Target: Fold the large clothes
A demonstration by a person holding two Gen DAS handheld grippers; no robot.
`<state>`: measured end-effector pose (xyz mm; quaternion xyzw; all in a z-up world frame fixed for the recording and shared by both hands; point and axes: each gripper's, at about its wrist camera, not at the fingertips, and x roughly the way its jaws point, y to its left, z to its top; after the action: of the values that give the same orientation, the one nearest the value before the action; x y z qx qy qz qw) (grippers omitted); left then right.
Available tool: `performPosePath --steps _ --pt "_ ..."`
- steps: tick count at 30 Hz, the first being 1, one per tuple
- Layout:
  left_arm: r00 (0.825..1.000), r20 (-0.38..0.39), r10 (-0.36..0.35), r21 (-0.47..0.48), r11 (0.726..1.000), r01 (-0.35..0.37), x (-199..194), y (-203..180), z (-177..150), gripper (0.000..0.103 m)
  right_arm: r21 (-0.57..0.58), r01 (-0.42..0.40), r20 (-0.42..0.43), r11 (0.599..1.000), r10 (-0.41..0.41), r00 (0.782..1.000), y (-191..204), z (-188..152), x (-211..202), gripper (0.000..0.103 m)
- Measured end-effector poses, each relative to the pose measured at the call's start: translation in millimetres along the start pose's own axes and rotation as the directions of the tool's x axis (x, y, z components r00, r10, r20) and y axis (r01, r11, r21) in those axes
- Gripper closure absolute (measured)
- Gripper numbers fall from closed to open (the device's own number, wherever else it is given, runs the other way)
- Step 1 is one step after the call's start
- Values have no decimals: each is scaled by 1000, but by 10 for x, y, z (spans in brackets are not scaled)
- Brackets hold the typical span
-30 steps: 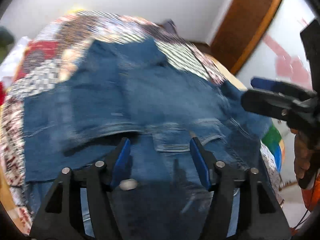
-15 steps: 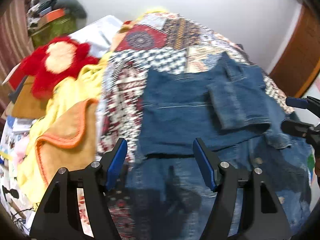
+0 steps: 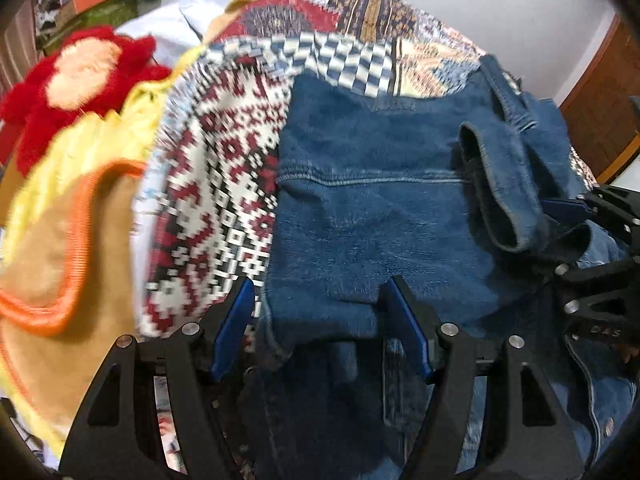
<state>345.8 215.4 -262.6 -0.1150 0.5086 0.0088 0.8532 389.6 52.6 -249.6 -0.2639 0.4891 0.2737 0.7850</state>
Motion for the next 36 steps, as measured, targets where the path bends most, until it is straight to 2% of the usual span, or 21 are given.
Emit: performPosePath --steps 1,3,4,8,11,14,18,25,30,33,36 --pt "1000 -12 -3 -9 1000 3 67 -2 -5 36 15 -15 29 1000 14 999 -24 -15 -35 58" --pt "1000 -31 4 -19 1000 -5 188 -13 -38 34 32 -29 53 999 27 998 -55 -21 -76 78" --pt "1000 -28 13 -19 1000 -13 216 -20 -59 31 44 -52 68 998 49 997 -82 -11 -109 81" --pt "999 -16 29 -10 1000 -29 244 -29 -120 27 99 -74 141 992 60 988 -189 -6 -365 85" --pt "999 -21 40 -14 999 -40 260 -1 -131 21 161 -56 244 985 15 970 -370 -73 -736 85" --pt "998 -24 55 -7 998 -55 253 -13 -163 20 240 -76 290 968 3 957 -618 -173 -1044 86" --pt "997 -26 74 -2 997 -74 246 -38 -205 20 303 -61 318 951 -40 947 -942 -353 -1331 86" --pt "995 -49 92 -10 996 -93 261 -25 -148 16 429 -38 282 902 -94 955 -1434 -934 -1460 87" --pt "990 -61 130 14 991 -130 248 -79 -79 16 509 -4 212 861 -121 970 -1666 -1456 -1365 90" --pt "984 -72 161 31 987 -159 226 -133 -18 16 518 33 134 855 -119 984 -1766 -1666 -1227 90" --pt "980 -51 193 71 979 -189 89 -246 43 17 513 49 97 857 -114 989 -1850 -1751 -1163 90"
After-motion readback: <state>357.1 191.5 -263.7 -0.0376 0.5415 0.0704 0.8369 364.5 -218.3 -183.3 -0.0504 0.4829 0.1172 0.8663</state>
